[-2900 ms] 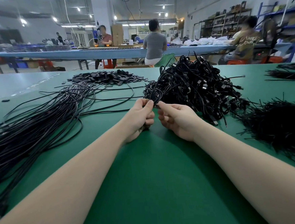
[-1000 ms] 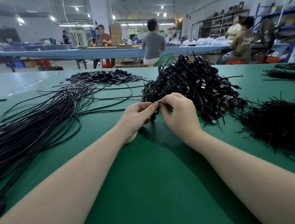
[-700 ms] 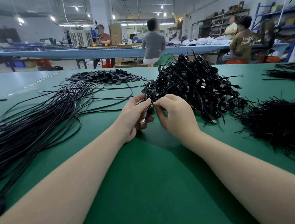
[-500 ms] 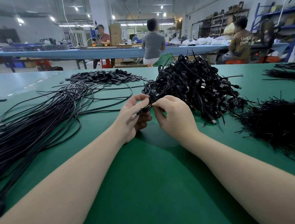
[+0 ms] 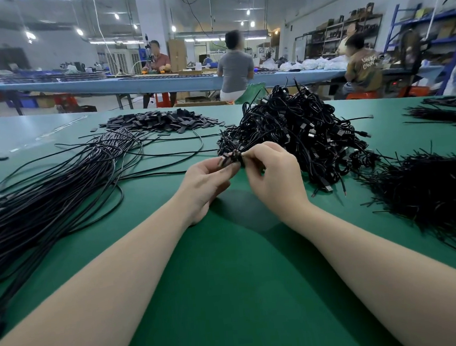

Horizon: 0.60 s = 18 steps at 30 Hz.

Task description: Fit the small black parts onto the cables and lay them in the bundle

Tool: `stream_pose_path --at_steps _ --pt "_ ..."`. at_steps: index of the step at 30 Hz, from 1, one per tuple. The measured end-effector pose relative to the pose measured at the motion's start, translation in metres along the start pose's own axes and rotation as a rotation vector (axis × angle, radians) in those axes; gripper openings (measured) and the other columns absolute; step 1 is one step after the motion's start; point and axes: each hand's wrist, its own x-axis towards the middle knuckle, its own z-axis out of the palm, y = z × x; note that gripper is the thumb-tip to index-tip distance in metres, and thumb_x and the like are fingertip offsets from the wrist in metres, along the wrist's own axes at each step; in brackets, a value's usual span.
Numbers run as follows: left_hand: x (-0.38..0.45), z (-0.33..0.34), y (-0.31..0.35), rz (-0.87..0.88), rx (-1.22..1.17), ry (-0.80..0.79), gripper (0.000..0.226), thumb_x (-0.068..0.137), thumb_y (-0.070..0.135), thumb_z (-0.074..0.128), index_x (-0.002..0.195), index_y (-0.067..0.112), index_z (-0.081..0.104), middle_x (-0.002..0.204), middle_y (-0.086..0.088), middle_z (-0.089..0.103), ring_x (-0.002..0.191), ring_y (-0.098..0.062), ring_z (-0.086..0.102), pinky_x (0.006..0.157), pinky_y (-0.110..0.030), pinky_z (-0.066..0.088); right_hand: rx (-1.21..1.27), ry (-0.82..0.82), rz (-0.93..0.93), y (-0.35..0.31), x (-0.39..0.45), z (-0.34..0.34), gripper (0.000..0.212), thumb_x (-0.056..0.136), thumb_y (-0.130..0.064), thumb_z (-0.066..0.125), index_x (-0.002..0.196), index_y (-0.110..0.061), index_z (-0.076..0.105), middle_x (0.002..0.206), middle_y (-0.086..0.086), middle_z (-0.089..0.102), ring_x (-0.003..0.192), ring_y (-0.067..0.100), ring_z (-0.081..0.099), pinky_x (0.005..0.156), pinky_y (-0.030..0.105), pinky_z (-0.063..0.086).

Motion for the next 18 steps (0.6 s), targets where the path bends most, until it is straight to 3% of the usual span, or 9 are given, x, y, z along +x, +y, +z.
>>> stream_pose_path --at_steps 4,9,12,14,17,18 --pt "0.000 0.002 0.000 -0.001 0.103 0.040 0.013 0.085 0.025 0.070 0.097 0.019 0.072 0.115 0.016 0.065 0.100 -0.002 0.059 0.085 -0.024 0.044 0.004 0.024 -0.008 0.000 0.001 -0.001 0.007 0.085 0.001 0.061 0.083 0.002 0.068 0.079 0.012 0.065 0.073 0.030 0.059 0.064 0.044 0.050" --pt "-0.002 0.004 0.004 -0.016 0.108 -0.033 0.026 0.091 0.026 0.064 0.113 0.013 0.061 0.064 0.012 0.063 0.061 -0.007 0.048 0.056 -0.020 0.033 -0.015 0.017 -0.022 0.000 0.001 -0.002 0.008 0.085 0.002 0.061 0.082 0.002 0.068 0.077 0.013 0.064 0.072 0.032 0.059 0.063 0.044 0.049" --pt "0.000 0.001 0.007 -0.063 0.075 -0.080 0.046 0.094 0.023 0.060 0.136 0.008 0.045 0.054 0.009 0.059 0.052 -0.007 0.040 0.046 -0.016 0.031 -0.033 -0.013 -0.031 -0.001 0.001 -0.002 0.008 0.084 0.001 0.060 0.083 0.002 0.068 0.076 0.014 0.063 0.071 0.033 0.059 0.063 0.043 0.049" --pt "-0.001 0.001 0.010 -0.081 0.072 -0.074 0.038 0.095 0.022 0.058 0.130 0.010 0.049 0.057 0.008 0.062 0.053 -0.007 0.041 0.047 -0.016 0.032 -0.035 -0.034 -0.033 -0.002 0.001 -0.002 0.008 0.085 0.000 0.061 0.083 0.002 0.068 0.078 0.013 0.064 0.073 0.033 0.059 0.064 0.043 0.049" --pt "-0.003 0.004 0.010 -0.098 0.075 -0.028 0.008 0.095 0.025 0.057 0.095 0.017 0.060 0.059 0.008 0.062 0.055 -0.007 0.049 0.054 -0.019 0.037 -0.015 -0.056 -0.023 -0.001 0.001 -0.003 0.007 0.084 0.001 0.063 0.082 0.001 0.069 0.079 0.011 0.065 0.073 0.030 0.059 0.064 0.042 0.049" --pt "-0.002 0.003 0.010 -0.109 0.067 -0.024 0.011 0.095 0.026 0.056 0.086 0.019 0.059 0.058 0.008 0.060 0.054 -0.007 0.050 0.055 -0.020 0.038 -0.024 -0.057 -0.036 -0.002 0.001 -0.003 0.007 0.084 0.001 0.063 0.081 0.002 0.068 0.078 0.011 0.064 0.072 0.030 0.059 0.063 0.042 0.049"
